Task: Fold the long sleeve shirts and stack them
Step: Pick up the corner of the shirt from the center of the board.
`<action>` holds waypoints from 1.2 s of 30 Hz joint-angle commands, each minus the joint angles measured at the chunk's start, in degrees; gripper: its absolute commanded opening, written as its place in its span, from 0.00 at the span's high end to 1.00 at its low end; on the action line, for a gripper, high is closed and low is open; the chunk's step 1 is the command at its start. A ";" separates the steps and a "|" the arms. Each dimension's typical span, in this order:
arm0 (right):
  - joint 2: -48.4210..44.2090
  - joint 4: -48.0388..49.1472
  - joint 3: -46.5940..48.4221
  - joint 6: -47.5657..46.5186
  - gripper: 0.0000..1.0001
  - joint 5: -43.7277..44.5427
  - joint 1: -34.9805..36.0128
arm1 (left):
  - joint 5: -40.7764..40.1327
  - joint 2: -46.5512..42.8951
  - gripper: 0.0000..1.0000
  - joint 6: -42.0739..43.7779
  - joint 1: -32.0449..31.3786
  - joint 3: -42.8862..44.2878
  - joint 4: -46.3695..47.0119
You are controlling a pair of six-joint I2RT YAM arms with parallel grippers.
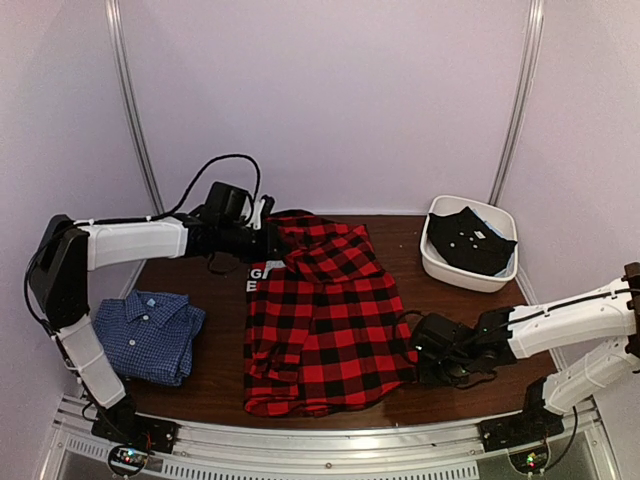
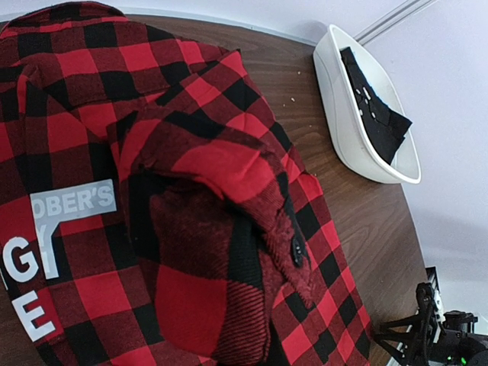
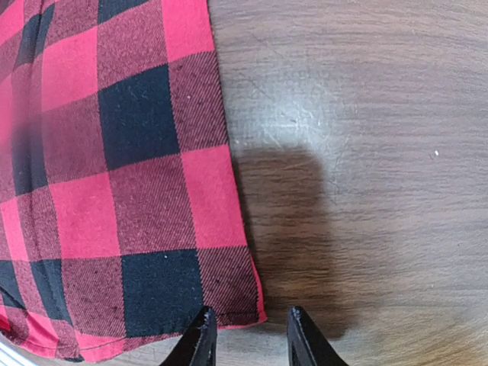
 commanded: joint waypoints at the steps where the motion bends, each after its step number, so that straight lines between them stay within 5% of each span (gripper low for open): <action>1: -0.54 1.57 -1.22 -0.17 0.67 4.01 0.43 | -1.23 -3.98 1.00 -0.91 -0.60 -2.01 2.15; 17: 4.77 9.05 -3.77 2.00 0.71 3.94 4.26 | -1.70 -6.09 1.00 0.28 -0.63 -2.75 1.57; 26: 9.96 4.16 0.99 4.88 0.93 7.51 7.15 | -3.44 -7.86 1.00 3.61 -0.60 0.88 -1.41; 28: 9.17 1.31 1.51 5.81 1.00 8.96 7.30 | -4.13 -7.83 1.00 4.10 -0.60 1.89 -1.87; 36: -1.95 -4.79 0.82 6.09 1.00 11.95 7.33 | -6.52 -6.64 1.00 4.98 -0.59 5.43 -2.17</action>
